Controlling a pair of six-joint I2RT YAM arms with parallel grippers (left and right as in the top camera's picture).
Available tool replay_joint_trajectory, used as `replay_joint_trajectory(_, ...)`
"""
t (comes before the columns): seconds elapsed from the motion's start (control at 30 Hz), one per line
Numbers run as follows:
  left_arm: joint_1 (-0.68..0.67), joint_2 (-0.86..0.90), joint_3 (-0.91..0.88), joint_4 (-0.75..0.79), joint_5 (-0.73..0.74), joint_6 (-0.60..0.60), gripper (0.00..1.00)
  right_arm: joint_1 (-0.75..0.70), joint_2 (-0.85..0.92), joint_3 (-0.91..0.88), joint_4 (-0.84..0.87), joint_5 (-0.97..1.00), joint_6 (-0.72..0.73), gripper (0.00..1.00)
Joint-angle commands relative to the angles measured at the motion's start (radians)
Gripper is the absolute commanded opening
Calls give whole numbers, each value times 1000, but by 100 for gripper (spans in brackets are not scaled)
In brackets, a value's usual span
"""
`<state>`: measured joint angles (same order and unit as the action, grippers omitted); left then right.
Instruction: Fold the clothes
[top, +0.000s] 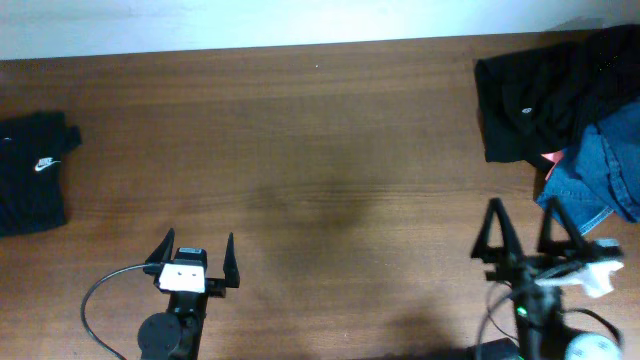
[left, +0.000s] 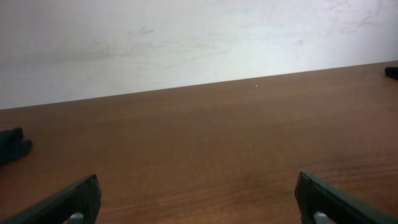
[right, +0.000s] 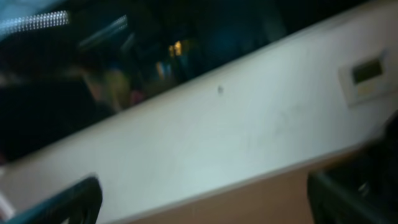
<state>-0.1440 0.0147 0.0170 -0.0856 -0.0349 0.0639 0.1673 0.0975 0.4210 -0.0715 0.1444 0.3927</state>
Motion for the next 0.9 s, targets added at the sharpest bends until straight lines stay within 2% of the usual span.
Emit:
replay_joint_trajectory(0.0,2,-10,-8,5,-13,19,99,7,-37,-156,134,26,9,99)
replay_joint_trajectory(0.13,2,-10,-8,5,-13,19,99,3,-50,-298,280,29,8,99)
replay_joint_trajectory(0.3,2,-10,-8,5,-13,19,99,-24,-64,-363,282,29,5,99)
replay_joint_trajectory(0.63,2,-10,-8,5,-13,19,99,-62,-94,-415,176,33,-1,99)
replay_joint_trajectory(0.87,2,-10,-8,5,-13,19,99,-63,-94,-415,43,32,-115,99)
